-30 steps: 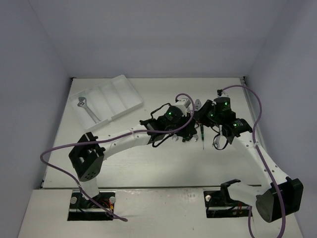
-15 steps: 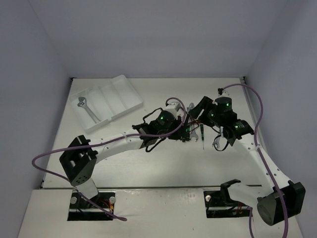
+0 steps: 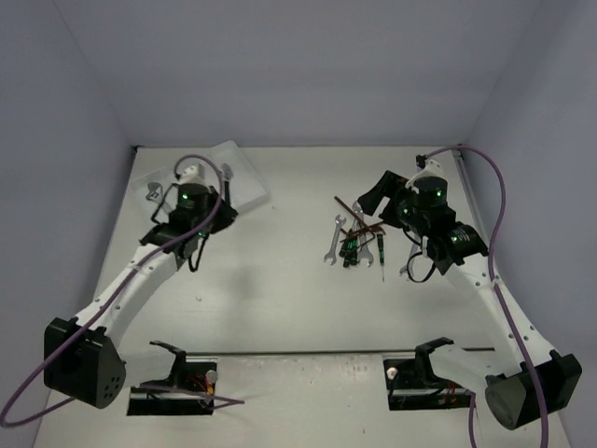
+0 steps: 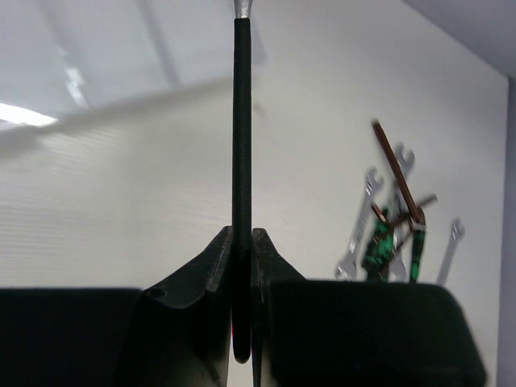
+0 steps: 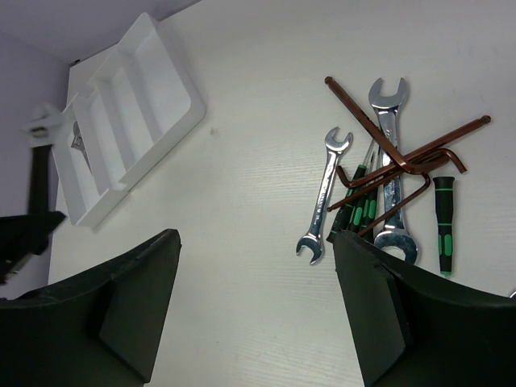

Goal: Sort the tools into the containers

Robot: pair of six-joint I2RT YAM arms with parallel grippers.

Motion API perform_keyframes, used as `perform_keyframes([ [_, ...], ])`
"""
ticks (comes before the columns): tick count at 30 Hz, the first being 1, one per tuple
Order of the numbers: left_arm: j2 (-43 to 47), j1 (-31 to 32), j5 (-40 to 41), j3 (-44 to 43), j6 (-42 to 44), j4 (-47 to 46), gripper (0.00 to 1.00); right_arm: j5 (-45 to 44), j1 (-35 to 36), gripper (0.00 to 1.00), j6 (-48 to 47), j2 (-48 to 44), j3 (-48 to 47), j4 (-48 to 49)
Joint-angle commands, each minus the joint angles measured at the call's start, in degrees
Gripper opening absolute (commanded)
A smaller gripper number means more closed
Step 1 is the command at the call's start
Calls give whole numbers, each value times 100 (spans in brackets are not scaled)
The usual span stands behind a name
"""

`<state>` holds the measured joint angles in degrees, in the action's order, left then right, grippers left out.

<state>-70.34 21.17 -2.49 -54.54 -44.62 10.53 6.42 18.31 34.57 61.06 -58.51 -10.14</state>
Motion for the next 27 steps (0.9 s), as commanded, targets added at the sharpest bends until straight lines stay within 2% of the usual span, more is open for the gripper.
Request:
perform_keyframes([
  [1, 353, -1340, 33, -214, 677, 243, 0, 21, -76, 74, -276, -133, 83, 220],
  [7, -210, -2432, 117, -541, 1078, 150, 0, 335, -231, 74, -495, -182, 182, 179],
  [13, -1133, -3008, 179, -1017, 1283, -173, 0, 726, -471, 74, -654, -272, 323, 108],
  [17, -1624, -3244, 187, -1385, 1468, -277, 0, 945, -710, 74, -753, -359, 412, 9],
  [27, -2789, -3330, 189, -1919, 1822, -395, 1, 1175, -897, 74, -925, -478, 595, -135],
])
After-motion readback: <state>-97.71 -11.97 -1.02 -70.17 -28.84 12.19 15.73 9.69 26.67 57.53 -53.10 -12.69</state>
